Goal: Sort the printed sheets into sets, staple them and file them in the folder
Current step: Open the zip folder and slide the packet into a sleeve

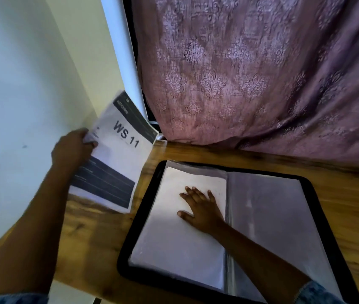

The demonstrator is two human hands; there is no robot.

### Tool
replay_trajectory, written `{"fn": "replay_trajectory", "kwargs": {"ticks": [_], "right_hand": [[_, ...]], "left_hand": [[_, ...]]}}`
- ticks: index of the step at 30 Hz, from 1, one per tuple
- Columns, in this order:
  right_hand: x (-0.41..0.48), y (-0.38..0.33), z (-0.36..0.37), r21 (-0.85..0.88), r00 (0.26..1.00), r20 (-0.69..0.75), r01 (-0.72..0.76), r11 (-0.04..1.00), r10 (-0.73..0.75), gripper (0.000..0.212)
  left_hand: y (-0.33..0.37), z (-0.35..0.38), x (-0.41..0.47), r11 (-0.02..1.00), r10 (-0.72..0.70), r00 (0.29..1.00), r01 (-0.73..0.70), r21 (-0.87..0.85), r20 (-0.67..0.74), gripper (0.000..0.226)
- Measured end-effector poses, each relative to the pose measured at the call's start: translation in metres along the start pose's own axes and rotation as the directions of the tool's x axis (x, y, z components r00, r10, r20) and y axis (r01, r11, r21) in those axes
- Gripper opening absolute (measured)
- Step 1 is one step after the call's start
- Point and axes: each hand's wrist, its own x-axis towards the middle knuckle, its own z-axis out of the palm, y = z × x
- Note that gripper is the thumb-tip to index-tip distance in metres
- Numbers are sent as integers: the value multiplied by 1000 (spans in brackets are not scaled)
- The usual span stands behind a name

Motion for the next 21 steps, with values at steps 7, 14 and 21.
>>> {"fn": "replay_trajectory", "kwargs": {"ticks": [7,14,21], "right_hand": [[18,-17,-89,939,954,286,-298,169,91,64],[-24,6,-117,995,953,73,-90,43,295,51],[-96,64,-104,887,891,-112,-110,448,440,71]], "left_hand": [[39,-54,-17,863,24,997,16,-505,72,19],[82,53,-65,650,57,909,280,-706,413,16],[152,127,-128,503,223,724,488,-713,653,22]]}}
